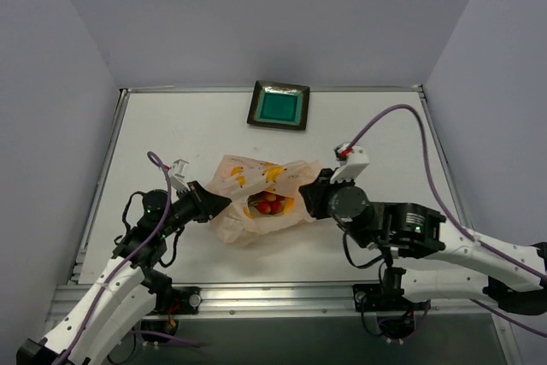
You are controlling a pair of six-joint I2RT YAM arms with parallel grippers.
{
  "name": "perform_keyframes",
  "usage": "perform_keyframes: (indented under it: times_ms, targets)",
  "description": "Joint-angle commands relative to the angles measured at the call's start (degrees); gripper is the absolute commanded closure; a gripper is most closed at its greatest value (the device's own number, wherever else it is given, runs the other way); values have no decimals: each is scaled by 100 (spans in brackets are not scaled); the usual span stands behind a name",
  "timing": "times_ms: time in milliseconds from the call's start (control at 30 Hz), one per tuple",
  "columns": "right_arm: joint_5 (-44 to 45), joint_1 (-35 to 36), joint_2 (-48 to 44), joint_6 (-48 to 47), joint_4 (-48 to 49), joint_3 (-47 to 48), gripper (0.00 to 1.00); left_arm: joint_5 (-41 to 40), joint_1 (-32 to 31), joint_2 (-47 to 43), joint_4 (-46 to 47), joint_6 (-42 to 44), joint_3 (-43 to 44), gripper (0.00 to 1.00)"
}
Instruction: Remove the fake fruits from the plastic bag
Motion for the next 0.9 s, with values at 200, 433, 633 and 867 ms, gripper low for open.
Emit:
perform_keyframes:
  times_ms: [200, 433, 633, 867]
  targets:
    - [211, 91, 2424, -582, 1486, -343, 100, 52, -41, -181, -150, 142, 334, 98]
    - [-386, -647, 3436, -881, 2784, -747, 100, 104, -50, -234, -71, 89, 272, 98]
    - [-282, -1061, 4218, -969, 2639, -668, 100, 113, -41, -286, -132, 98, 254, 98]
    - [281, -1096, 3851, -442, 1637, -958, 72, 78, -50, -313, -150, 142, 210, 98]
